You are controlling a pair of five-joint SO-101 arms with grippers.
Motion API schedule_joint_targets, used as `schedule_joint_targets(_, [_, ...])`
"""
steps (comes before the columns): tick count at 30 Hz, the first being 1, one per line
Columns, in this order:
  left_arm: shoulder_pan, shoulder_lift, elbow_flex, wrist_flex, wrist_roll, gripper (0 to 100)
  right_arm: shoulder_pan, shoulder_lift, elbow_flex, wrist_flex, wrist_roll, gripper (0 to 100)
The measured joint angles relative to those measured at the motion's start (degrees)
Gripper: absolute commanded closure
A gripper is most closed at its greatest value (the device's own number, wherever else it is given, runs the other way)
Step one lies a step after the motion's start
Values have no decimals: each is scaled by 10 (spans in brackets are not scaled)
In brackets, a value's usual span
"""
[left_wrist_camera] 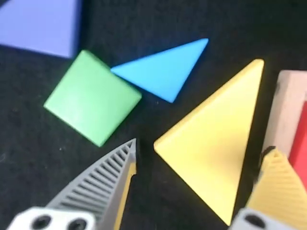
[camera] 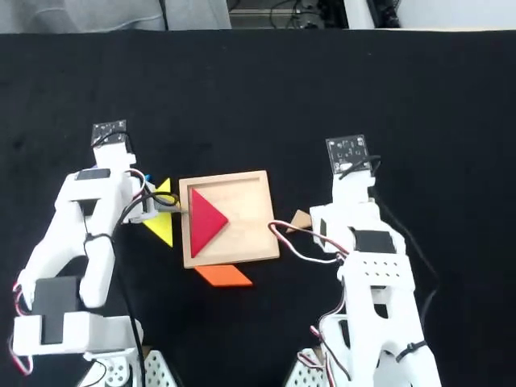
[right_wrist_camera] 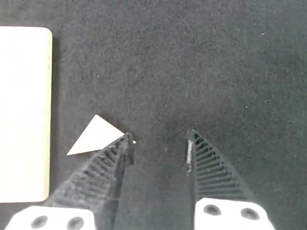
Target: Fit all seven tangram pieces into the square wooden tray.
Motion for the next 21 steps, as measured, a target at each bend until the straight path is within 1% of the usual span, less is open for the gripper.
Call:
schedule_joint_targets(3, [0, 25, -11, -3, -4, 612, 0, 0, 0, 0, 0, 811])
schedule_joint_targets(10, [0, 91, -81, 28, -5, 615, 0, 0, 2, 0, 0, 811])
schedule_joint_targets(18, [0, 96, -90, 28, -5, 616, 0, 0, 10, 0, 0, 811])
schedule_joint_targets(21, [0, 96, -90, 28, -5, 650, 0, 0, 10, 0, 0, 811])
